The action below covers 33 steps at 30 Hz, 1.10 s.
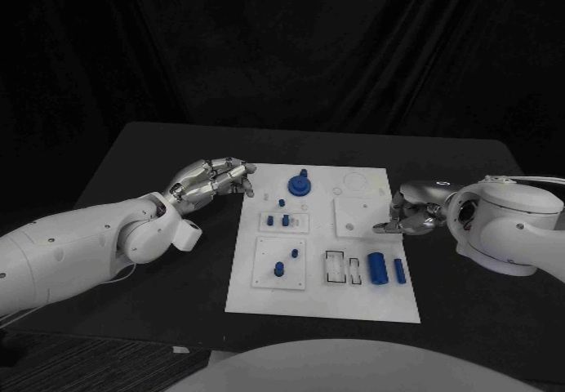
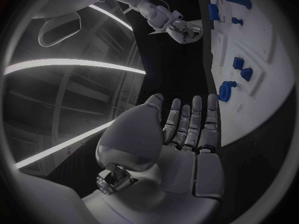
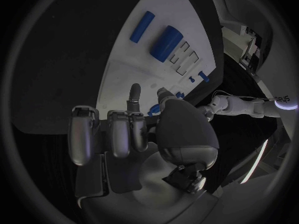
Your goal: Assemble the parts on the task board
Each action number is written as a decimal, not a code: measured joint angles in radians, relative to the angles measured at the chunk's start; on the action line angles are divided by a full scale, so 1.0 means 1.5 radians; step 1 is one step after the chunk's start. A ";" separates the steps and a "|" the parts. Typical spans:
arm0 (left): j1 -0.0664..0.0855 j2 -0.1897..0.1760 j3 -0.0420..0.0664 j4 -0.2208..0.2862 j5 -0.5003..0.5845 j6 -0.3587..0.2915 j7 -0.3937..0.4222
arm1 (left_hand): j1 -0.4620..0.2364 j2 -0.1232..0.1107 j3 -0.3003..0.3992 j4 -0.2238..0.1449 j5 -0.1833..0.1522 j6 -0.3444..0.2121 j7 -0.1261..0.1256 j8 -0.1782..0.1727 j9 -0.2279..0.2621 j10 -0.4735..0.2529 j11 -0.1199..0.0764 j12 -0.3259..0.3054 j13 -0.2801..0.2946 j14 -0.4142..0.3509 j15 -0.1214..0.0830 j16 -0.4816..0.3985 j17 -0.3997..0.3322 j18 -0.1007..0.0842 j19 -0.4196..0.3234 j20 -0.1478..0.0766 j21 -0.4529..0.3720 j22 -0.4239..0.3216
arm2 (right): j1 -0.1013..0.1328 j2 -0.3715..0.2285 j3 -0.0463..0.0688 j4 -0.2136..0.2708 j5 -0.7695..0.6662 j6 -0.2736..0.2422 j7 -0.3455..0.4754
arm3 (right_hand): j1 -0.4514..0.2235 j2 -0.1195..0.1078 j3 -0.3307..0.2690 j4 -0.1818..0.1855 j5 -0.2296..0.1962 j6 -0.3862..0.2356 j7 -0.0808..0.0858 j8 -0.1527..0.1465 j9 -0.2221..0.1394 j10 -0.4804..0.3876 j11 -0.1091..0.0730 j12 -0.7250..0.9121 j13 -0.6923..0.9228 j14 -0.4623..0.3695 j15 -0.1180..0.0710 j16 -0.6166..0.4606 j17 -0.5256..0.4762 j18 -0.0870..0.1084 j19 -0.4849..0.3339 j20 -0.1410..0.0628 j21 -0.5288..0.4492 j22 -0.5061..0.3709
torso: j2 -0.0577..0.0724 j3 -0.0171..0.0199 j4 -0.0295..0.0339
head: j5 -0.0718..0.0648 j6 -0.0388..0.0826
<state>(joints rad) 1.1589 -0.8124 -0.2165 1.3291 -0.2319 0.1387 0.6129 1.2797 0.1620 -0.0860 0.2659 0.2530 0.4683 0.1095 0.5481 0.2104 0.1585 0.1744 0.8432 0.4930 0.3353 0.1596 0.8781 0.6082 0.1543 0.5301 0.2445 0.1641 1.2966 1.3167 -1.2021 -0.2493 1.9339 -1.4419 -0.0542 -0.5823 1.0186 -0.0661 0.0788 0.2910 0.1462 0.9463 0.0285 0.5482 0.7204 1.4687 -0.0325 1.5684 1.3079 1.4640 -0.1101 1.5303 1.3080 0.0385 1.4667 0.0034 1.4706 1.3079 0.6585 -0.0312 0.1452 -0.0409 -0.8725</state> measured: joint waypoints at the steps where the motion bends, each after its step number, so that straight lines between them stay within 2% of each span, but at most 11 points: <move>1: 0.000 -0.002 0.000 0.003 0.000 -0.003 0.005 | -0.023 0.006 -0.027 0.010 -0.032 0.000 -0.004 -0.016 -0.002 -0.007 0.005 -0.001 -0.008 -0.024 -0.001 -0.033 -0.011 0.000 -0.019 -0.003 -0.019 -0.012 | -0.001 0.000 0.000 0.000 0.000 0.002 -0.003 | 0.000 0.000 0.000 0.000 0.000 0.000 0.000 0.000 0.002 0.000 0.000 0.000 0.000 0.000 0.000 0.000 0.000 0.000 0.000 0.000 0.000 0.000 | 0.000 0.0000 0.0000 | 0.000 0.000; 3: 0.000 -0.007 0.000 0.009 0.000 -0.010 0.014 | -0.037 0.017 -0.066 0.015 -0.064 -0.006 -0.010 -0.056 -0.007 -0.024 0.006 -0.027 -0.044 -0.078 -0.002 -0.133 -0.069 -0.003 -0.088 -0.014 -0.055 -0.060 | -0.002 -0.001 0.000 0.000 0.001 0.007 -0.008 | 0.000 0.000 0.001 -0.001 0.000 0.000 0.000 0.000 0.004 -0.002 -0.002 0.000 0.000 0.000 0.000 0.000 0.000 0.000 0.000 0.000 0.000 0.000 | 0.000 -0.0003 0.0000 | -0.001 0.000; 6: 0.000 -0.014 0.000 0.017 0.000 -0.019 0.022 | -0.041 0.031 -0.116 0.017 -0.081 -0.002 -0.017 -0.153 -0.036 -0.042 -0.010 -0.097 -0.156 -0.112 -0.016 -0.355 -0.217 -0.011 -0.204 -0.031 -0.067 -0.226 | -0.005 -0.002 0.000 0.000 0.002 0.010 -0.013 | -0.004 0.004 0.002 -0.002 0.000 0.000 0.000 0.000 0.006 -0.002 -0.002 0.000 0.000 0.001 -0.001 0.000 0.000 0.000 0.000 0.000 0.000 0.000 | 0.000 -0.0004 0.0003 | -0.002 0.000; 8: 0.000 -0.019 0.000 0.022 0.000 -0.025 0.027 | -0.040 0.035 -0.132 0.017 -0.088 -0.034 -0.011 -0.207 -0.058 -0.074 -0.031 -0.239 -0.239 -0.175 -0.028 -0.498 -0.325 -0.011 -0.258 -0.039 -0.075 -0.382 | -0.007 -0.002 0.000 0.000 0.004 0.011 -0.016 | -0.008 0.008 0.004 0.000 0.001 0.000 0.000 0.000 0.008 -0.002 -0.002 0.000 0.000 0.002 -0.002 0.000 0.000 0.000 -0.002 -0.002 0.000 0.000 | 0.000 -0.0004 0.0003 | -0.003 0.000; 11: 0.000 -0.025 0.000 0.027 0.000 -0.031 0.032 | -0.035 0.040 -0.141 0.017 -0.088 -0.042 -0.009 -0.246 -0.072 -0.089 -0.053 -0.354 -0.299 -0.209 -0.033 -0.571 -0.387 -0.009 -0.304 -0.029 -0.079 -0.516 | -0.010 -0.001 0.000 0.001 0.006 0.012 -0.019 | -0.008 0.008 0.004 0.000 0.005 0.000 0.000 -0.001 0.008 -0.002 -0.002 0.000 0.000 0.002 -0.002 0.000 0.000 0.000 -0.002 -0.002 0.000 0.000 | 0.000 -0.0004 0.0003 | -0.004 0.000; 12: 0.000 -0.026 0.000 0.029 0.000 -0.032 0.033 | -0.033 0.043 -0.141 0.017 -0.088 -0.038 -0.006 -0.249 -0.072 -0.091 -0.056 -0.366 -0.304 -0.210 -0.031 -0.575 -0.391 0.000 -0.308 -0.025 -0.080 -0.533 | -0.011 0.000 0.000 0.002 0.007 0.012 -0.019 | -0.008 0.008 0.006 -0.002 0.007 0.000 0.000 -0.005 0.008 -0.002 -0.002 0.000 0.000 0.002 -0.002 0.000 0.000 0.000 -0.002 -0.002 0.000 0.000 | 0.000 -0.0003 0.0003 | -0.004 0.000; 17: 0.000 -0.028 0.000 0.031 0.000 -0.035 0.037 | -0.022 0.053 -0.141 0.017 -0.052 -0.008 0.000 -0.250 -0.070 -0.091 -0.057 -0.376 -0.307 -0.209 -0.025 -0.576 -0.394 0.011 -0.310 -0.006 -0.080 -0.557 | -0.012 0.008 0.000 0.005 0.010 0.010 -0.023 | -0.011 0.011 0.006 -0.002 0.008 0.000 0.000 -0.016 0.004 -0.002 -0.002 0.000 0.000 0.002 -0.002 0.000 0.000 0.000 -0.002 -0.002 0.000 0.000 | 0.000 -0.0001 0.0004 | -0.006 0.000; 21: 0.000 -0.028 0.000 0.031 0.000 -0.035 0.038 | -0.018 0.057 -0.141 0.017 -0.049 -0.009 -0.001 -0.250 -0.070 -0.092 -0.057 -0.390 -0.308 -0.211 -0.023 -0.579 -0.398 0.011 -0.311 -0.004 -0.080 -0.562 | -0.012 0.014 0.000 0.007 0.011 0.009 -0.025 | -0.013 0.013 0.006 -0.002 0.008 0.000 0.000 -0.023 0.001 -0.002 -0.002 0.000 0.000 0.002 -0.002 0.000 0.000 0.000 -0.002 -0.002 0.003 0.000 | 0.000 -0.0002 0.0003 | -0.009 0.000; 24: 0.000 -0.027 0.000 0.030 0.000 -0.035 0.039 | -0.016 0.054 -0.141 0.017 -0.045 -0.030 -0.021 -0.268 -0.078 -0.100 -0.081 -0.431 -0.312 -0.220 -0.014 -0.583 -0.403 0.011 -0.310 -0.001 -0.080 -0.574 | -0.013 0.016 0.000 0.009 0.012 0.009 -0.027 | -0.029 0.024 0.006 -0.002 0.007 0.018 -0.002 -0.040 -0.003 -0.002 -0.002 0.000 0.000 0.002 -0.002 0.000 0.000 0.000 -0.002 -0.002 0.003 0.000 | 0.000 -0.0003 0.0003 | -0.011 0.000; 27: 0.000 -0.027 0.000 0.030 0.000 -0.035 0.040 | -0.013 0.057 -0.141 0.017 -0.032 -0.042 -0.029 -0.279 -0.082 -0.102 -0.086 -0.442 -0.313 -0.220 -0.014 -0.583 -0.404 0.011 -0.310 -0.001 -0.080 -0.580 | -0.016 0.016 0.000 0.014 0.013 0.009 -0.031 | -0.056 0.034 0.003 0.001 0.005 0.025 -0.003 -0.055 -0.006 -0.002 -0.002 0.000 0.000 0.002 -0.002 0.000 0.000 0.000 -0.002 -0.002 0.009 0.000 | 0.000 -0.0004 0.0003 | -0.014 0.000; 33: 0.000 -0.028 0.000 0.030 0.000 -0.034 0.040 | 0.039 0.059 -0.120 0.006 0.044 0.004 -0.012 -0.269 -0.073 -0.097 -0.078 -0.442 -0.313 -0.218 -0.008 -0.583 -0.404 0.011 -0.304 0.012 -0.080 -0.593 | -0.023 0.009 0.000 0.036 0.013 0.012 -0.046 | -0.065 0.032 -0.002 0.000 -0.005 0.025 -0.003 -0.071 -0.007 -0.002 -0.002 0.000 0.000 0.002 -0.002 0.000 0.000 0.000 -0.002 -0.002 0.009 0.000 | 0.000 -0.0004 0.0010 | -0.013 0.000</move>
<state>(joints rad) 1.1588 -0.8540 -0.2165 1.3744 -0.2313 0.0871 0.6733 1.3381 0.2503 -0.2653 0.2757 0.3190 0.4745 0.0912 0.1450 0.1002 0.0131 0.0566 0.1807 0.0236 0.0077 0.1469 0.0036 0.0018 0.1706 0.0744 0.2627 0.0443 0.4073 1.2819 -1.1886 -0.2488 1.9879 -1.4218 -0.0368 -0.6510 0.9211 -0.0186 0.0756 0.2910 0.1386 0.9844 0.0233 0.4411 0.7094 1.4651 -0.0359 1.5683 1.3075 1.4676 -0.1136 1.5303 1.3078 0.0389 1.4633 0.0001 1.4842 1.3076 0.6591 -0.0318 0.1467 -0.0612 -0.8725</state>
